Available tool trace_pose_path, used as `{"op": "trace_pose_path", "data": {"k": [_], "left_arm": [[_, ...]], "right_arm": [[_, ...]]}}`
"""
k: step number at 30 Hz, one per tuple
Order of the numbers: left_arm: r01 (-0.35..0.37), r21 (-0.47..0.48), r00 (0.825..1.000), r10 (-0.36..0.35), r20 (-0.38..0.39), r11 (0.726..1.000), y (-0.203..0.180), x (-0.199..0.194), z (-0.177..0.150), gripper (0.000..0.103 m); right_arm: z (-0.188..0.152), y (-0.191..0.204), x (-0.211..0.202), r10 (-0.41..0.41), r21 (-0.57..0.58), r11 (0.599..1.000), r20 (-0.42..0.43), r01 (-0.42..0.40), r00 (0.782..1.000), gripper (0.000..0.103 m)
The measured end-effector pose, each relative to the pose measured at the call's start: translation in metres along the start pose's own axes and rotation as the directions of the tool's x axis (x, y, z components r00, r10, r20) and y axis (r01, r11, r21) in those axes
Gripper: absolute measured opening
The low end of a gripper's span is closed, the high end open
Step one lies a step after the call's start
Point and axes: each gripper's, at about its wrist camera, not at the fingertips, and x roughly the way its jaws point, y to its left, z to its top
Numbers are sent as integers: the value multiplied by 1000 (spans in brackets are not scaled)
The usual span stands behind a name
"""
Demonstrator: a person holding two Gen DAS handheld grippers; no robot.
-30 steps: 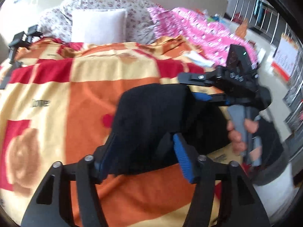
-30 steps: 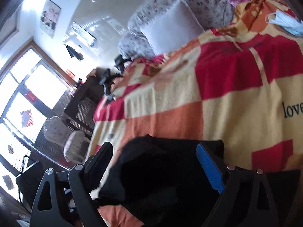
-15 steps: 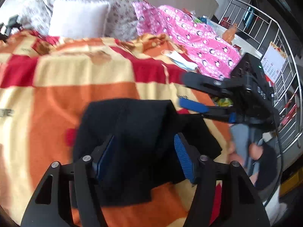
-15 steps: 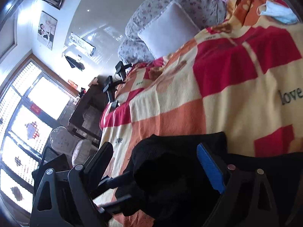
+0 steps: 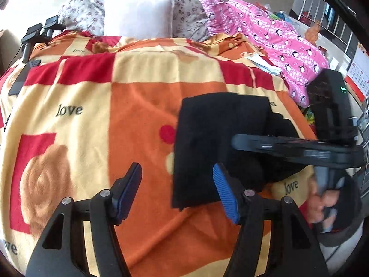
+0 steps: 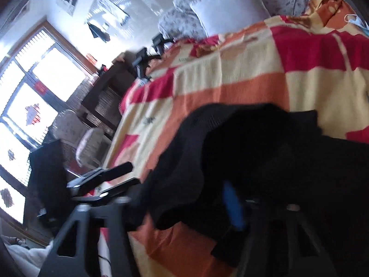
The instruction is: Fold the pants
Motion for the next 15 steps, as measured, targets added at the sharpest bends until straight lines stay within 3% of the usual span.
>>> {"op": "trace_pose_path", "data": {"k": [3, 7, 8, 10, 13, 15], "left_arm": [[-6, 22, 999, 5, 34, 1000, -7, -7, 10, 66], [4, -3, 998, -4, 67, 1000, -12, -2, 26, 73], [8, -2, 998, -8, 65, 1000, -15, 4, 29, 73], [14, 12, 999, -15, 50, 1000, -24, 21, 31, 73], [0, 43, 999, 2, -43, 999, -39, 57, 26, 73], [13, 49, 998, -10, -56, 999, -44, 66, 21, 74]], "right_arm": [[13, 10, -7, -15, -75, 997, 42, 18, 999, 7], [41, 9, -40, -120, -129, 982, 154, 140, 981, 6], [47, 3, -43, -176, -128, 972, 168, 198, 970, 6], [52, -15, -36, -221, -110, 965, 137, 237, 966, 6], [50, -43, -39, -200, -8, 979, 129, 203, 971, 17], [43, -58, -60, -191, 64, 981, 177, 182, 966, 42]]}}
